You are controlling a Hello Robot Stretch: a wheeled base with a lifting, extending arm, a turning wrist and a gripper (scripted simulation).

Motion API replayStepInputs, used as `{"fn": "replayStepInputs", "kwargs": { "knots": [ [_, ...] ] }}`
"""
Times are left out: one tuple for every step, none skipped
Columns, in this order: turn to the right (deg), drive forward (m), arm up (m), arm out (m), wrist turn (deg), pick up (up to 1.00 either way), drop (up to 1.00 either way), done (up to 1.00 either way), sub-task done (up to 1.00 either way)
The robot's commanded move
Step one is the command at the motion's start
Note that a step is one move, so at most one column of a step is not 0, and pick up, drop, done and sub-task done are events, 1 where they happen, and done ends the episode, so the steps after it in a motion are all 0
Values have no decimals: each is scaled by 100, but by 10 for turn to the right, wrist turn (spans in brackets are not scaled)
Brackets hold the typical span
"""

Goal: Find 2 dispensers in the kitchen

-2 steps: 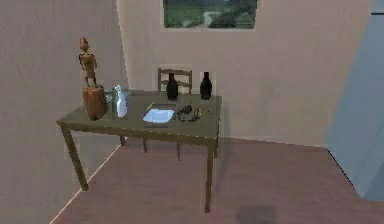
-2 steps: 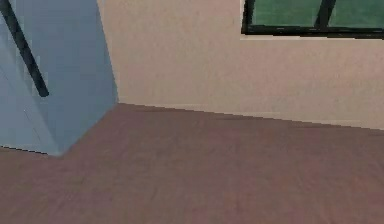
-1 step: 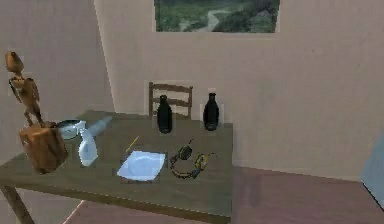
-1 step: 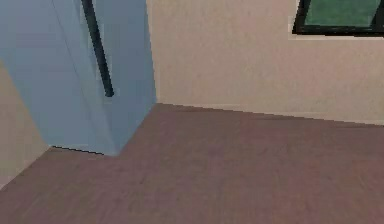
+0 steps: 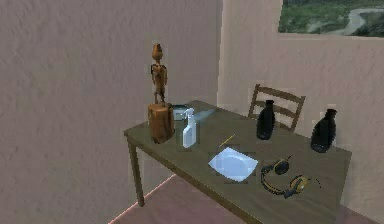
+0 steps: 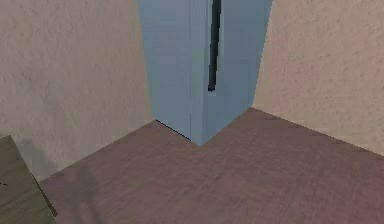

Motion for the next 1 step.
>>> {"fn": "replayStepInputs", "kwargs": {
  "knots": [
    [0, 0, 0, 0, 0, 0, 0, 100, 0]
  ]
}}
